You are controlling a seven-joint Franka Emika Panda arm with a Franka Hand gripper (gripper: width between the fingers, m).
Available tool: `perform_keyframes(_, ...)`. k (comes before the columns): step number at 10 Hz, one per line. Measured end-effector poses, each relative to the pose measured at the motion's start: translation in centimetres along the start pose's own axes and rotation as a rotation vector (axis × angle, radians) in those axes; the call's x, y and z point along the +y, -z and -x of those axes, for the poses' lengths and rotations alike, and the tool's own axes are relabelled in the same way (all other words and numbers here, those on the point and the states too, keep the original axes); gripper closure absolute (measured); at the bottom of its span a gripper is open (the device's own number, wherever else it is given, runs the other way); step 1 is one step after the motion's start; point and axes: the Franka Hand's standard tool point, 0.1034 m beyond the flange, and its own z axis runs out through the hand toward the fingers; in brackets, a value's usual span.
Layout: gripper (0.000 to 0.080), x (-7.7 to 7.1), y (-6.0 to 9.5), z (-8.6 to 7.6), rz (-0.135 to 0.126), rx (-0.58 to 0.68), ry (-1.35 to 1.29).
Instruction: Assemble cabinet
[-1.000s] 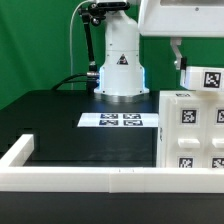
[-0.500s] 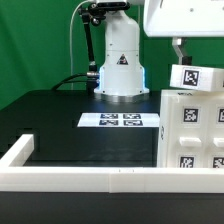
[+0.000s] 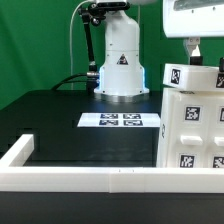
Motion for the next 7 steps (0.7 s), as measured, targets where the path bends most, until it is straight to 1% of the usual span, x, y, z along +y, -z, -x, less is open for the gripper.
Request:
perform_keyframes(1, 0.0239, -0.01, -0.01, 0.06, -0.001, -0.013, -0.125)
perform_keyframes(3, 0.0239, -0.01, -0.02, 0.08, -0.001, -0.013, -0.164)
perform_keyframes(4, 0.016, 0.0, -0.07, 0.13, 0.0, -0.015, -0.153)
perform_keyframes(5, 0.0032, -0.02, -0.09, 0.23, -0.002, -0.025, -0.153)
perform_keyframes(6, 0.0032, -0.03, -0.07, 0.28, -0.002, -0.03, -0.15)
perform_keyframes(7, 0.0007, -0.17, 0.2, 0.34, -0.009, -0.042, -0.144)
